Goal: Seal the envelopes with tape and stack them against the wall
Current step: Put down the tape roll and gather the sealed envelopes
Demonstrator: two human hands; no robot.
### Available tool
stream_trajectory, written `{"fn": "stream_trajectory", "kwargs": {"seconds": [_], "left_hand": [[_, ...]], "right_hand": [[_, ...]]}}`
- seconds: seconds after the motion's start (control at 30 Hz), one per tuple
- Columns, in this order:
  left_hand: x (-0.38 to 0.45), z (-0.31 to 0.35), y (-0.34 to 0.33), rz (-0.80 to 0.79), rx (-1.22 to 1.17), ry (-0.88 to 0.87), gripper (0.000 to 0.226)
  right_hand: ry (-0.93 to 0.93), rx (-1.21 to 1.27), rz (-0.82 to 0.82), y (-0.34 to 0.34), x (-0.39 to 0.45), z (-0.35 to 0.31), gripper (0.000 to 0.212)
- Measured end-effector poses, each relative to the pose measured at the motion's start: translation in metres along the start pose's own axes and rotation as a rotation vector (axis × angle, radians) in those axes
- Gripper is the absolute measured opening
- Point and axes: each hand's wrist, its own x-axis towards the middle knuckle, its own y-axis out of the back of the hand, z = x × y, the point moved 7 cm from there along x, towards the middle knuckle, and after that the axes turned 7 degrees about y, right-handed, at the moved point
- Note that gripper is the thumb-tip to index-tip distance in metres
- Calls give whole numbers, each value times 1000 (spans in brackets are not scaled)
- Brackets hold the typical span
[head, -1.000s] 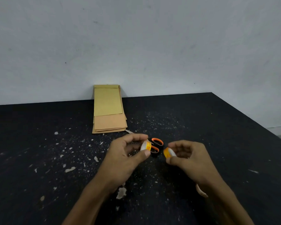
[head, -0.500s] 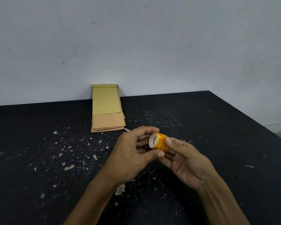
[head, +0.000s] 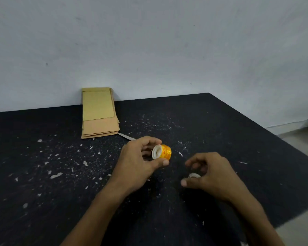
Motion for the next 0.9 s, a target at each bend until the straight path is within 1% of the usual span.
{"fn": "stream_trajectory", "kwargs": {"seconds": [0.03, 0.1, 0.2, 0.27, 0.3, 0.33, 0.4, 0.43, 0.47, 0.53, 0.6, 0.67, 0.77, 0.8, 0.83, 0.9], "left_hand": [[-2, -1, -3, -1, 4, 2, 48], [-4, -3, -7, 0, 16, 4, 47], [-8, -5, -9, 3, 32, 4, 46], [-9, -7, -9, 3, 19, 14, 47], [-9, -7, -8, 2, 5, 14, 47], [-9, -6, -8, 3, -8, 11, 48], [-9, -2, -6, -8, -23, -8, 51], [-10, 0, -6, -22, -28, -19, 53], [-10, 3, -6, -39, -34, -29, 54], [-10, 6, -5, -79, -52, -38, 53], [-9, 6, -3, -117, -52, -31, 52], [-6, 5, 0, -142, -41, -24, 50], [-2, 5, 7, -158, -60, -22, 46], [0, 5, 8, -159, -70, -25, 44], [2, 5, 8, -154, -75, -29, 43], [9, 5, 12, -135, -89, -38, 41]], "right_hand": [[-28, -67, -11, -1, -3, 6, 46], [-67, -120, -17, -3, -7, 14, 47], [-55, -88, -38, -8, -8, 18, 44], [-23, -11, -23, -8, -9, 16, 41], [-8, 85, -2, -8, -9, 15, 39], [5, 238, 19, -9, -8, 11, 37], [-13, 708, 15, -16, -7, 2, 34], [-34, 952, -11, -21, -6, -3, 34], [-52, 1145, -42, -27, -4, -9, 35], [-68, 1368, -96, -35, -1, -18, 39], [-76, 1448, -123, -41, 2, -23, 42], [-87, 1458, -142, -46, 4, -25, 48], [-73, 1505, -192, -53, 10, -30, 75], [-72, 1534, -186, -54, 12, -33, 78], [-81, 1563, -170, -55, 14, -34, 73], [-118, 1610, -124, -55, 21, -40, 46]]}}
